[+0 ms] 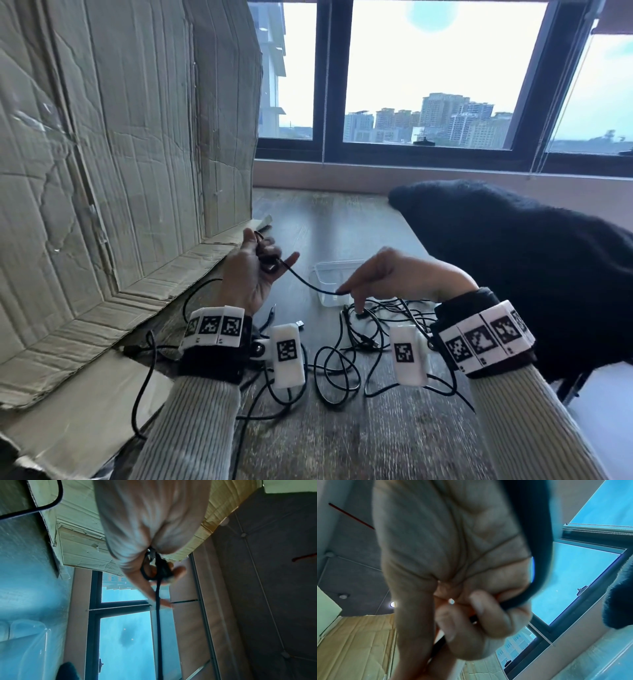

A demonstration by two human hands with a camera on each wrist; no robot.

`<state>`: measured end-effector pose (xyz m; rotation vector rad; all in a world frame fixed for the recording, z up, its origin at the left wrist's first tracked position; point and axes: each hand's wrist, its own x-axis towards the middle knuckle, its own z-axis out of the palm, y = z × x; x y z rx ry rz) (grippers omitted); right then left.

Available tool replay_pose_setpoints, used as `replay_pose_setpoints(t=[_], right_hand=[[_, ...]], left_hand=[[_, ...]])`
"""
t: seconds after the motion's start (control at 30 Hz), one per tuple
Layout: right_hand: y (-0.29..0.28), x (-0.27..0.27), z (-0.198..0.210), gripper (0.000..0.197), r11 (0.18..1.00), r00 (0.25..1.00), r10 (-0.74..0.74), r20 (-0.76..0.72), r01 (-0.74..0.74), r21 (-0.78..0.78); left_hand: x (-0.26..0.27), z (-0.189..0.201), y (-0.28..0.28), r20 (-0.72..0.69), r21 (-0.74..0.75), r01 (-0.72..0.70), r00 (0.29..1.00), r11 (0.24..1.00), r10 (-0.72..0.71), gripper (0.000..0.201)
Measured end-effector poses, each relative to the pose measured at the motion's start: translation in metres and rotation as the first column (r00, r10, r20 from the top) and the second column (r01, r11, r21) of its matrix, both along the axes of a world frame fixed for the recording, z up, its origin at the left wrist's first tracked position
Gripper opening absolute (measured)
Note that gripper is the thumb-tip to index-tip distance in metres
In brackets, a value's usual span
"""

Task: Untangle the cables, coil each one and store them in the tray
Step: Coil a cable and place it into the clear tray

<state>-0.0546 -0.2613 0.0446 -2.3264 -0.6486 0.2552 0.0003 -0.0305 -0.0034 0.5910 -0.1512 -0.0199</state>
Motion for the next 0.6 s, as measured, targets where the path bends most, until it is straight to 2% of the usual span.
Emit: replay_pose_setpoints(t=[0.07,0.17,0.23,0.37,0.47,0.53,0.6], right_hand=[[0.000,0.000,0.000,0.022,1.000,1.000,0.016,-0.021,-0.017,-0.017],[0.001,-0.002,0.001,0.021,0.998,0.998,0.039,-0.040,-0.041,-0.052],[0.001,-0.002,0.001,0.018,0.994,0.998,0.053,-0.036,-0.056,-0.094],[0.000,-0.002,0.006,0.014,0.999,0.999,0.028,0.044,-0.027,-0.021],[-0.005,-0.005,0.012,0.014,1.000,0.992,0.021,0.126,-0.022,0.009],[-0.007,-0.008,0.014,0.014,1.000,0.994,0.017,0.111,-0.015,-0.018],[-0.007,-0.010,0.013,0.015,0.998,0.999,-0.002,0.053,0.005,-0.067]], left_hand=[[0.001,-0.001,-0.003,0.003,0.051,-0.026,1.000,0.998,0.026,0.048],[0.001,0.001,-0.009,0.067,0.204,-0.090,0.995,0.975,0.078,0.053],[0.000,0.001,-0.010,0.080,0.267,-0.112,0.992,0.957,0.094,0.041],[-0.003,0.000,-0.008,0.068,0.289,-0.108,0.993,0.951,0.092,0.049],[-0.009,0.002,-0.009,0.112,0.252,-0.055,0.993,0.966,0.028,0.039],[-0.010,0.003,-0.009,0.141,0.209,-0.036,0.990,0.977,0.006,0.034],[-0.011,0.005,-0.009,0.159,0.196,-0.029,0.987,0.980,-0.002,0.039]])
